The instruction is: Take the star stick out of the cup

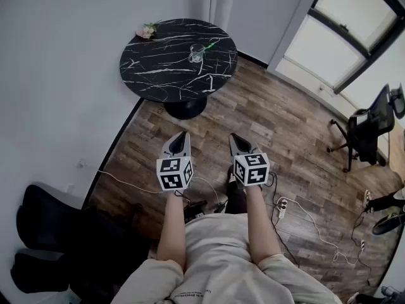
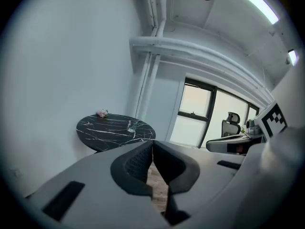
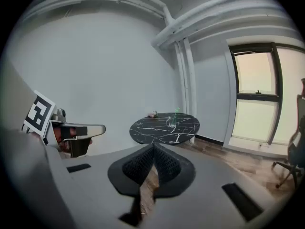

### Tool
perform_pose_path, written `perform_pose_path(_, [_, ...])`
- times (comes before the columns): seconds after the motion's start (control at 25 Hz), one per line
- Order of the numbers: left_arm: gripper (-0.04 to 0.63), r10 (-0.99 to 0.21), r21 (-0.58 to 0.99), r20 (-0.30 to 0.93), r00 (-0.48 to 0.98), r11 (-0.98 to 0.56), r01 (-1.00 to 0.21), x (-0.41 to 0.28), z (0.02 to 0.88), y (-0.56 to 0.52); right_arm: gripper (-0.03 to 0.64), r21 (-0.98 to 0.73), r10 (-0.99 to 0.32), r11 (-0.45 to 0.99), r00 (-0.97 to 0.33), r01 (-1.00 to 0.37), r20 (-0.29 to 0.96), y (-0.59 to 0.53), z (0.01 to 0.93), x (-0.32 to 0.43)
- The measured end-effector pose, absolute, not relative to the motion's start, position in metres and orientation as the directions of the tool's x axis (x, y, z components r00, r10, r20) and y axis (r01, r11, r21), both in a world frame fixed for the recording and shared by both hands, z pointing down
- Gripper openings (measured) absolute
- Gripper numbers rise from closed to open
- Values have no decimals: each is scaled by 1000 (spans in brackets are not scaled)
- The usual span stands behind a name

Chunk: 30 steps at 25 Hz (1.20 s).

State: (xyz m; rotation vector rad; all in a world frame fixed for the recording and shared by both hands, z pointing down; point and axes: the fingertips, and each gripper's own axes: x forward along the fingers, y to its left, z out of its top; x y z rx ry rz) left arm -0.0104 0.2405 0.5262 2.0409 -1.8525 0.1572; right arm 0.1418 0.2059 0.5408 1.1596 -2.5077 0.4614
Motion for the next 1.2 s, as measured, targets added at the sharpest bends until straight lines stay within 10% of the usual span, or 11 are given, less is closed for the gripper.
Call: perform_pose_path(1.2, [23, -950, 59, 307, 60, -44, -997, -28, 497, 140, 35, -278, -672, 631, -689, -724, 272, 79, 513, 114])
